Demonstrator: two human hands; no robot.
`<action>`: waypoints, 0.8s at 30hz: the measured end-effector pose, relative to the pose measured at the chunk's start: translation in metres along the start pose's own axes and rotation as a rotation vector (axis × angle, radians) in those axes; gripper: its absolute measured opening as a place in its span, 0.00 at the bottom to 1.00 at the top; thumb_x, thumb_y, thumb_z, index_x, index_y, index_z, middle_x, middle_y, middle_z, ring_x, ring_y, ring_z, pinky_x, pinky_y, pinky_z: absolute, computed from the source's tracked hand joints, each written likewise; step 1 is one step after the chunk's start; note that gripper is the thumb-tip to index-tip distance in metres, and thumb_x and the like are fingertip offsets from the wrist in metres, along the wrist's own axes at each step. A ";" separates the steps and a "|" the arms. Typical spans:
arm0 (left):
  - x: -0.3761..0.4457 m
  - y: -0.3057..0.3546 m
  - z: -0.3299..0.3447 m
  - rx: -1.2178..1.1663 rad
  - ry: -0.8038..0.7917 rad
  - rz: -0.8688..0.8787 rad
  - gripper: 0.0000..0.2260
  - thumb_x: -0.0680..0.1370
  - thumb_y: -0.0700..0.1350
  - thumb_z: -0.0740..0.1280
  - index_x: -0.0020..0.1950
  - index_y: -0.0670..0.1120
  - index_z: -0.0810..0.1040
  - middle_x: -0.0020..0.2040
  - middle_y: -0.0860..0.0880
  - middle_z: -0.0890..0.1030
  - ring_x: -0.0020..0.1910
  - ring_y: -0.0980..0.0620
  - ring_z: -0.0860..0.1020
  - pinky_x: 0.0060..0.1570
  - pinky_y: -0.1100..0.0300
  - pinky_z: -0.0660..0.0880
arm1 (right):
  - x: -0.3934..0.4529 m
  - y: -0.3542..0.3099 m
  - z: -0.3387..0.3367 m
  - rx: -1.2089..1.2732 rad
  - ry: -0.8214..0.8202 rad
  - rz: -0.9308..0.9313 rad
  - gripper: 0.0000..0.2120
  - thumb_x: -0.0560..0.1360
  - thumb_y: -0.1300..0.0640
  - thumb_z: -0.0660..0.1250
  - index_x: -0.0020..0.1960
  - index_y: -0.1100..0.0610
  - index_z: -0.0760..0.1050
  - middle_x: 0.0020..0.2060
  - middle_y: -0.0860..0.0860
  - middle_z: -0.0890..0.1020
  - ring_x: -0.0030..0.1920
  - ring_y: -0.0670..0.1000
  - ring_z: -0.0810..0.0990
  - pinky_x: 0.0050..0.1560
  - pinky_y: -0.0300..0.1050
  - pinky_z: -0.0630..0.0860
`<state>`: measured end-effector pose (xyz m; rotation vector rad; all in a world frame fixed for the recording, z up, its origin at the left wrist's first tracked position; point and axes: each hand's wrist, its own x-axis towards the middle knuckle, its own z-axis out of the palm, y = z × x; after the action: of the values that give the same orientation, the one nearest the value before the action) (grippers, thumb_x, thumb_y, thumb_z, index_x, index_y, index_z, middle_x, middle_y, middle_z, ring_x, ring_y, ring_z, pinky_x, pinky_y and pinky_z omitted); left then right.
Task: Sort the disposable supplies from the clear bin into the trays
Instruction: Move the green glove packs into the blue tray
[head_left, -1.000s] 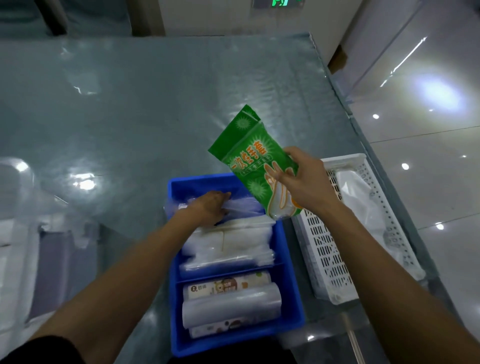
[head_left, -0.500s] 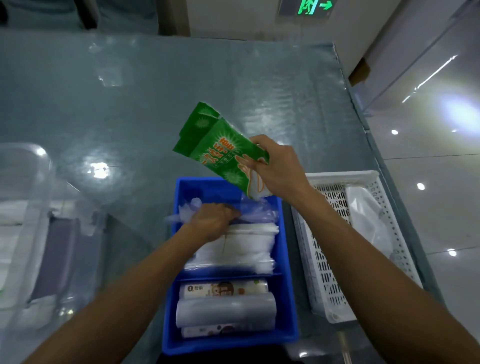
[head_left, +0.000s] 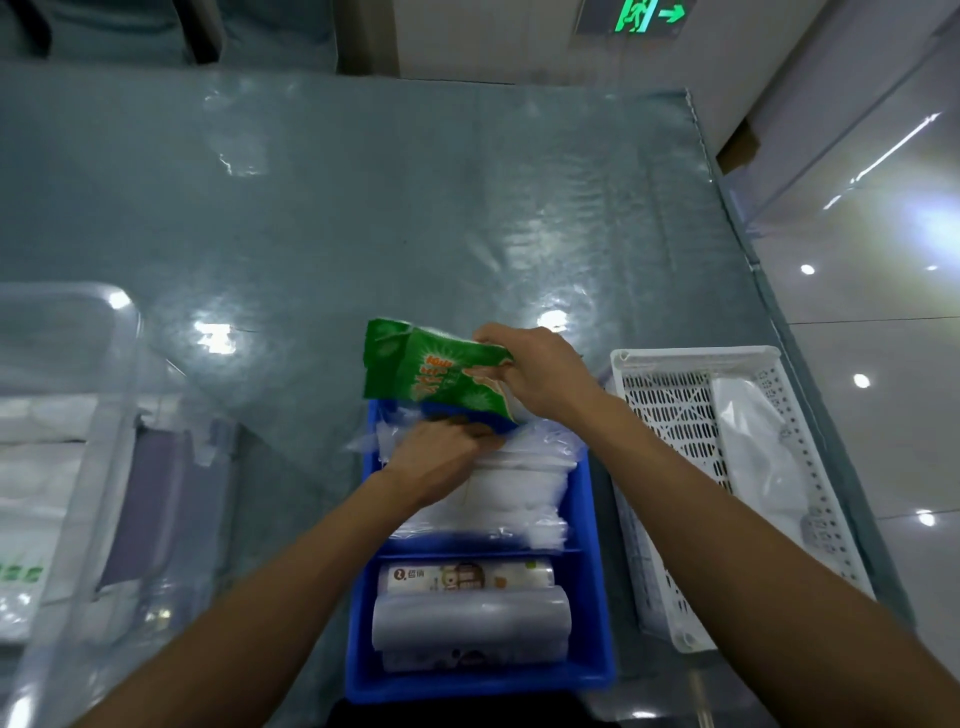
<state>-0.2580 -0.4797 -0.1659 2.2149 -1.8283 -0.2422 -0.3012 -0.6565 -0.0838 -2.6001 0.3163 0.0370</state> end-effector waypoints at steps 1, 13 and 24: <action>-0.001 -0.001 0.000 -0.006 -0.010 -0.014 0.23 0.71 0.35 0.59 0.62 0.48 0.82 0.55 0.46 0.86 0.45 0.40 0.84 0.38 0.48 0.81 | -0.001 0.003 0.000 -0.029 -0.045 0.015 0.15 0.76 0.55 0.68 0.62 0.49 0.76 0.49 0.54 0.85 0.48 0.59 0.81 0.44 0.49 0.74; 0.000 -0.020 0.003 -0.015 -0.039 -0.167 0.15 0.79 0.44 0.65 0.66 0.53 0.77 0.57 0.50 0.84 0.53 0.47 0.82 0.50 0.52 0.77 | 0.018 0.020 0.022 -0.176 -0.179 0.059 0.19 0.75 0.58 0.68 0.65 0.50 0.71 0.58 0.52 0.81 0.56 0.57 0.79 0.57 0.53 0.73; 0.011 -0.027 0.008 -0.066 -0.079 -0.324 0.06 0.78 0.42 0.67 0.50 0.53 0.80 0.48 0.53 0.84 0.45 0.50 0.80 0.46 0.52 0.78 | -0.063 0.018 0.071 -0.175 0.334 -0.146 0.17 0.72 0.66 0.69 0.60 0.57 0.79 0.62 0.56 0.79 0.64 0.58 0.75 0.66 0.56 0.70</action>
<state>-0.2327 -0.4864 -0.1816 2.4767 -1.4644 -0.4508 -0.3640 -0.6231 -0.1485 -2.7926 0.2486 -0.4434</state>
